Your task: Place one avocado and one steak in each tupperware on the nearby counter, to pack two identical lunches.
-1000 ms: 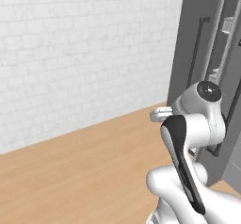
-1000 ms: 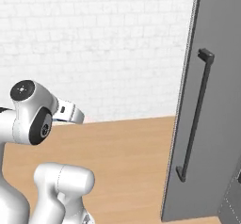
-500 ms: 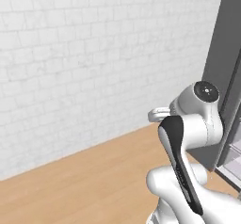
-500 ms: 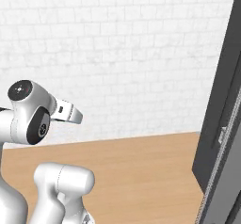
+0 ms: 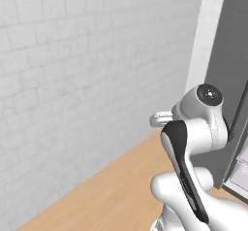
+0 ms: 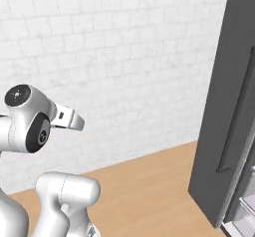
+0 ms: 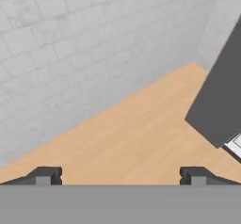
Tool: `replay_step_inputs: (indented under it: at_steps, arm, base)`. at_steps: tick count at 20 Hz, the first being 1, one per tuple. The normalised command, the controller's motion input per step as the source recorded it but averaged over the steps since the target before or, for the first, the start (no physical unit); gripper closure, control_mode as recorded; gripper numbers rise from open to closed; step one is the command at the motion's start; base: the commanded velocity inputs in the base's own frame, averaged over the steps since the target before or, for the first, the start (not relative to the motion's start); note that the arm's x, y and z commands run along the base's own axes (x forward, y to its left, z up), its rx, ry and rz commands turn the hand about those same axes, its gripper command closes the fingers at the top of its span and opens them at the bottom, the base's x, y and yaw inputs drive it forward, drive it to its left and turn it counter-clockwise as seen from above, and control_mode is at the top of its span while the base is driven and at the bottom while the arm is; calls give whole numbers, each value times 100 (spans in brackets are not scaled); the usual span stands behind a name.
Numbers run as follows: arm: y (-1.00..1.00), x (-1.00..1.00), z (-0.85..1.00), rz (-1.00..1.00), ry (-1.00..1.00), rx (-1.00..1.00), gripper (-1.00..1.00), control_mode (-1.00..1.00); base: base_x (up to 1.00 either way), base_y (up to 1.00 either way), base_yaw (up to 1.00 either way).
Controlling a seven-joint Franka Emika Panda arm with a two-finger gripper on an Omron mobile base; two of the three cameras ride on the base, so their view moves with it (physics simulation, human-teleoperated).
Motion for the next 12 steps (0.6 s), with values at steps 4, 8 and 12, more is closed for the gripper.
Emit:
replay_step_inputs:
  at_steps: [4,8,12]
  arm:
    - [0,0,0,0,0,0,-100,100]
    - [0,0,0,0,0,0,-100,100]
    - [0,0,0,0,0,0,-100,100]
  base:
    - [67,2,-79]
    - [52,1,-84]
    - [46,0,-68]
